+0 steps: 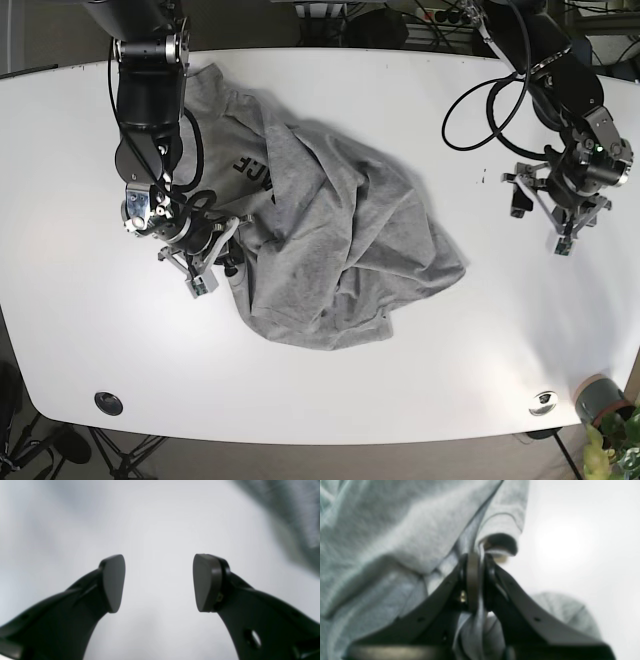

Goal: Fold the T-shirt properly

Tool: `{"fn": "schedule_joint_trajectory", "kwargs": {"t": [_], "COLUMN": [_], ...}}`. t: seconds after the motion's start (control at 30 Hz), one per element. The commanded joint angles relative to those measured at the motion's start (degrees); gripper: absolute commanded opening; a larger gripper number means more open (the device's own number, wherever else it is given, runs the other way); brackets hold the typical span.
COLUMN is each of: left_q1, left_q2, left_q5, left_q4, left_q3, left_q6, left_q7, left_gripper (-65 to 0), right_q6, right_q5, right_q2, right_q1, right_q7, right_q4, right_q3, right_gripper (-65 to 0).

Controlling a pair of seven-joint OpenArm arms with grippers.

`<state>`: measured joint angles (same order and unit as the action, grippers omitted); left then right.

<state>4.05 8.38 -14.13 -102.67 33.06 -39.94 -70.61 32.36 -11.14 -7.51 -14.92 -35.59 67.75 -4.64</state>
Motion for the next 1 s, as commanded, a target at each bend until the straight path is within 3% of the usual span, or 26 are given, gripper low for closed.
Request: {"fn": "schedule_joint_trajectory", "kwargs": {"t": [0.0, 0.23, 0.47, 0.6, 0.63, 0.83, 0.97], "left_q1": [1.6, 3.4, 3.3, 3.2, 3.3, 3.2, 3.0], "left_q2": [0.4, -1.7, -4.1, -4.2, -4.2, -3.9, -3.9], "left_q5": [-0.7, -0.7, -0.7, -0.6, -0.7, -0.7, -0.8], "left_q4": [-0.9, -1.0, -0.9, -0.4, 0.0, 1.4, 1.4], "left_q3": [-2.2, -9.4, -10.7, -10.5, -10.5, -10.1, -9.4], "left_q6": [-0.1, 0.0, 6.3, 9.3, 10.0, 11.2, 9.7], "left_q7": [1.2, 1.4, 8.8, 10.2, 10.2, 10.2, 10.2], "left_gripper": [-24.7, -24.6, -24.2, -24.2, -24.2, -24.4, -24.6], "right_q6": [0.3, 0.21, 0.65, 0.3, 0.3, 0.21, 0.21], "right_q5": [-1.1, -0.6, -1.1, -0.7, -0.8, -0.5, -0.5], "right_q2": [-1.3, -1.5, -3.1, -3.2, -3.2, -3.5, -3.5], "right_q1": [0.1, 5.0, 5.6, 5.6, 5.6, 3.3, -0.4], "right_q7": [1.4, 1.3, 1.3, 1.3, 1.3, 1.3, 1.3], "right_q4": [4.2, 9.7, 9.7, 9.7, 9.7, 9.5, 4.2], "right_q3": [-0.1, -5.0, -7.5, -7.6, -7.6, -8.8, -11.8], "right_gripper": [-65.0, -65.0, -65.0, -65.0, -62.0, -27.1, -17.6]}}
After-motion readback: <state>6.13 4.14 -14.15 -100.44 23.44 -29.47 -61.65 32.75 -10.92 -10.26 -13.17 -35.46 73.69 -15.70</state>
